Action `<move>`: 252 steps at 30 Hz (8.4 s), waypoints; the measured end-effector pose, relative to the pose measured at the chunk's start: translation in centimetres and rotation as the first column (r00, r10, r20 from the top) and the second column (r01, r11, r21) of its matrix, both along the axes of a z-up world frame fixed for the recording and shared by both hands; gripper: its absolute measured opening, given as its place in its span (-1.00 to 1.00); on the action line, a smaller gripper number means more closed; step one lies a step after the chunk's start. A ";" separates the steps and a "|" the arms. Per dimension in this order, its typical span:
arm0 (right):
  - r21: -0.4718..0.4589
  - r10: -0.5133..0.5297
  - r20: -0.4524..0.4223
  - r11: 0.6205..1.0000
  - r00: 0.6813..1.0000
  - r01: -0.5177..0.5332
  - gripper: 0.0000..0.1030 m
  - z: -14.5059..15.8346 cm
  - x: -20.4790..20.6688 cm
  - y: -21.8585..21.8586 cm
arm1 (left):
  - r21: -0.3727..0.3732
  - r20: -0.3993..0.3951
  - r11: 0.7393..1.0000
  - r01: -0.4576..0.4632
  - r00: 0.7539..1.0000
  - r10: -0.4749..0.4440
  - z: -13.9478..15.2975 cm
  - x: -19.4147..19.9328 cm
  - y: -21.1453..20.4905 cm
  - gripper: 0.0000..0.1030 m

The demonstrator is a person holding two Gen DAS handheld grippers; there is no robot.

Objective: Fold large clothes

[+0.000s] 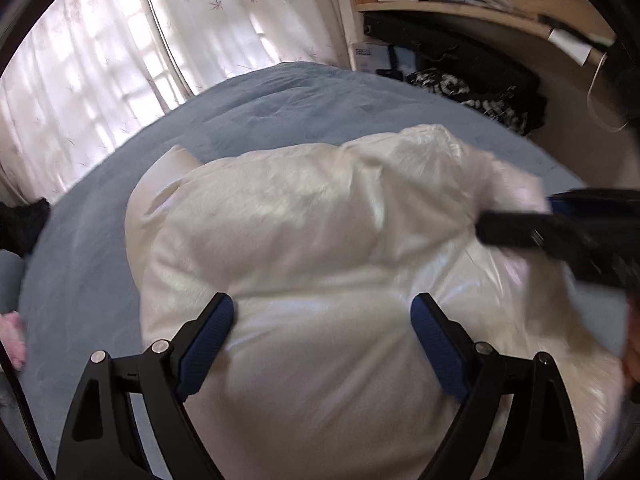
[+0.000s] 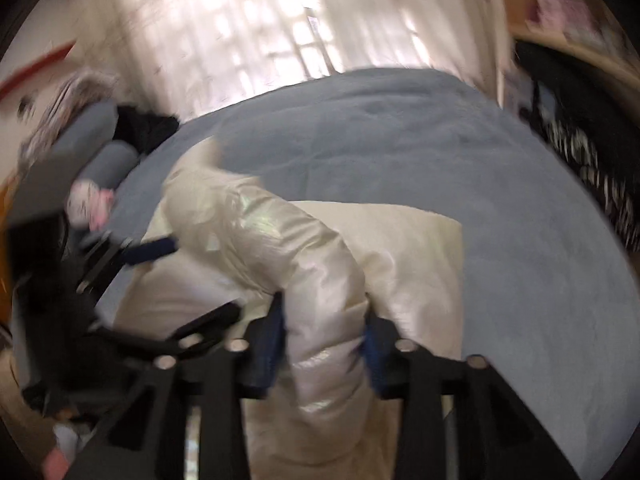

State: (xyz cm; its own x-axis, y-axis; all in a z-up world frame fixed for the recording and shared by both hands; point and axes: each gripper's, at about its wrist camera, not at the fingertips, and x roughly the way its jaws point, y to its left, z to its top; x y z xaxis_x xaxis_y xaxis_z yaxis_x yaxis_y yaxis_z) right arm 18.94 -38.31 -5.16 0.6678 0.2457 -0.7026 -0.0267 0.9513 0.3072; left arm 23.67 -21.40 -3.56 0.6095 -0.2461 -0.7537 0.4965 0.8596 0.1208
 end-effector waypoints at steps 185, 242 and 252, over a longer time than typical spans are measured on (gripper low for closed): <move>0.166 0.397 -0.044 0.908 0.917 -0.385 0.69 -1.3 28.8 38.8 | -0.342 -0.142 0.873 -0.348 0.937 0.318 -1.0 18.8 51.8 0.99; 0.008 0.228 -0.009 0.974 0.974 -0.228 0.90 10.5 4.6 31.5 | -0.178 0.005 0.888 -0.424 0.902 0.432 8.7 -6.6 32.3 1.00; -0.125 0.192 -0.025 0.973 0.981 -0.194 0.90 14.6 -8.8 26.4 | -0.187 0.013 0.887 -0.422 0.902 0.431 11.2 -18.0 25.2 1.00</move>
State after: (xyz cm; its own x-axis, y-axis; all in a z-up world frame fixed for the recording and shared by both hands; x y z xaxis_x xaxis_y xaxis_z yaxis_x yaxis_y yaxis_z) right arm 10.10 -11.91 9.48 0.6070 0.2775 -0.7447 -0.2104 0.9597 0.1861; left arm 5.67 3.84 7.60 0.7230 -0.0781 -0.6865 0.0742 0.9966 -0.0352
